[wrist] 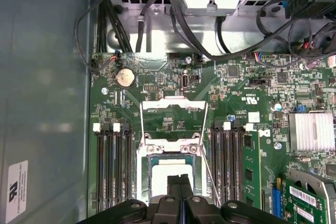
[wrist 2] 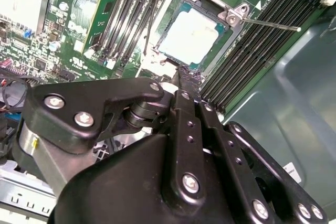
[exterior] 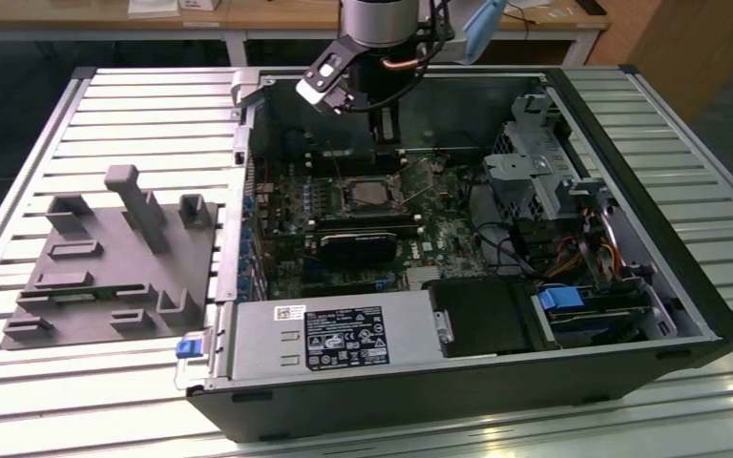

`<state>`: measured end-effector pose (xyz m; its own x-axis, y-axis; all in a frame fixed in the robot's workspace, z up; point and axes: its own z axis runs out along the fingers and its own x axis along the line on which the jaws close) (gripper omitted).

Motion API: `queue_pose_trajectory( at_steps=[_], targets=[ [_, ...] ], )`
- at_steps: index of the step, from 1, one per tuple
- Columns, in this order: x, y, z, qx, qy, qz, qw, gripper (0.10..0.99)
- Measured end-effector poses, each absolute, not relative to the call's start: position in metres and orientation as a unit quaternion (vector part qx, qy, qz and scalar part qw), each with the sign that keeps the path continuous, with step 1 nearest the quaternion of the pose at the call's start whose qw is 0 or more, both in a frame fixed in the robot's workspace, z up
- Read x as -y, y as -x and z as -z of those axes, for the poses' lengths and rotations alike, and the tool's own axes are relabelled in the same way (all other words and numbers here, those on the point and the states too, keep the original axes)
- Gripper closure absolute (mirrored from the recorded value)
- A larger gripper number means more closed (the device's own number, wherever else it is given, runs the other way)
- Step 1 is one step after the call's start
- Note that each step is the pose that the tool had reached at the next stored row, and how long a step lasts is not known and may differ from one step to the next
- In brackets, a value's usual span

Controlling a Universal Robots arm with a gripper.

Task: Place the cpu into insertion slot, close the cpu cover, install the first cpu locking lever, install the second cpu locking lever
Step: 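Close the cpu cover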

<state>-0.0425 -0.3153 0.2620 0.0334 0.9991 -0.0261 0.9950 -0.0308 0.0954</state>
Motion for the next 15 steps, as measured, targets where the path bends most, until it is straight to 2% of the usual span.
queue_pose_trajectory(
  at_steps=[15],
  targets=[
    [0.315, 0.029, -0.262, -0.695, -0.718, -0.024, 0.043, 0.984]
  ],
)
